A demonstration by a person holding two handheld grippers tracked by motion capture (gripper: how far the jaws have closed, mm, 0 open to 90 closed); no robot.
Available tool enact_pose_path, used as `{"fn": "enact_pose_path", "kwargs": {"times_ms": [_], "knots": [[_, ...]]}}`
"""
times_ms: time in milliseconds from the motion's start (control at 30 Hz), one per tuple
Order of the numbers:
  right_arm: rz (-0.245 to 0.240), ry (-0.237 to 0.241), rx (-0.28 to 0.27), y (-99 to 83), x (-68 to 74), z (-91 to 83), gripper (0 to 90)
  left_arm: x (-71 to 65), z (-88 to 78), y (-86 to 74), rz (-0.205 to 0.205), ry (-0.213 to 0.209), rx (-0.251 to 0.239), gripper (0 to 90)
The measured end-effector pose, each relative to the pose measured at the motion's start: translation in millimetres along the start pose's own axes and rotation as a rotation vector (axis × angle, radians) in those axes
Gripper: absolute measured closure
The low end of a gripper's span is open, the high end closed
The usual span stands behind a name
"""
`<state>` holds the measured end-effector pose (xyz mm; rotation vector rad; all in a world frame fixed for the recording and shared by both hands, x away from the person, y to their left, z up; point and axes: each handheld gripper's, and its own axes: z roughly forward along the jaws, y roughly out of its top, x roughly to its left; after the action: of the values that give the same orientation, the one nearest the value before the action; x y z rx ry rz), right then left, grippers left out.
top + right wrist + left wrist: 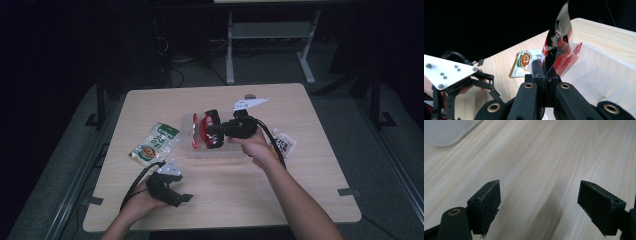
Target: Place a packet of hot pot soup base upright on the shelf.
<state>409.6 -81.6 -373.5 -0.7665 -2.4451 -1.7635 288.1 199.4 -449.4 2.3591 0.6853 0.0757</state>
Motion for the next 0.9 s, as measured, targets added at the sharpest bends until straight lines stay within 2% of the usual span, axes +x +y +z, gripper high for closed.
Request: {"fn": "enact_pose_path", "kwargs": {"times_ms": [133, 233, 400, 567, 633, 900], "knots": [[-0.001, -0.005, 0.002, 0.3, -0.2, 2.7, 90.0, 0.3, 0.0, 0.4, 0.010, -0.003, 0.017, 18.2], [-0.005, -0.008, 0.004, 0.4, -0.6, 6.2, 90.0, -0.2, 0.9, 0.7, 0.011, 0.000, 0.008, 18.2], [-0.013, -0.025, 0.047, -2.4, -1.2, 16.7, 90.0, 0.2, 1.3, 1.0, 0.024, -0.001, 0.011, 18.2], [-0.013, -0.030, 0.057, -3.9, -3.2, 24.2, 90.0, -0.3, 1.6, 0.9, 0.023, -0.008, 0.017, 18.2], [-0.012, -0.035, 0.060, -4.5, -4.8, 26.6, 90.0, -1.5, 2.3, 1.0, 0.011, -0.010, 0.009, 18.2], [-0.006, -0.052, 0.083, -7.6, -8.9, 36.6, 89.6, -1.2, 2.7, 1.6, 0.023, -0.015, 0.021, 18.2]]}}
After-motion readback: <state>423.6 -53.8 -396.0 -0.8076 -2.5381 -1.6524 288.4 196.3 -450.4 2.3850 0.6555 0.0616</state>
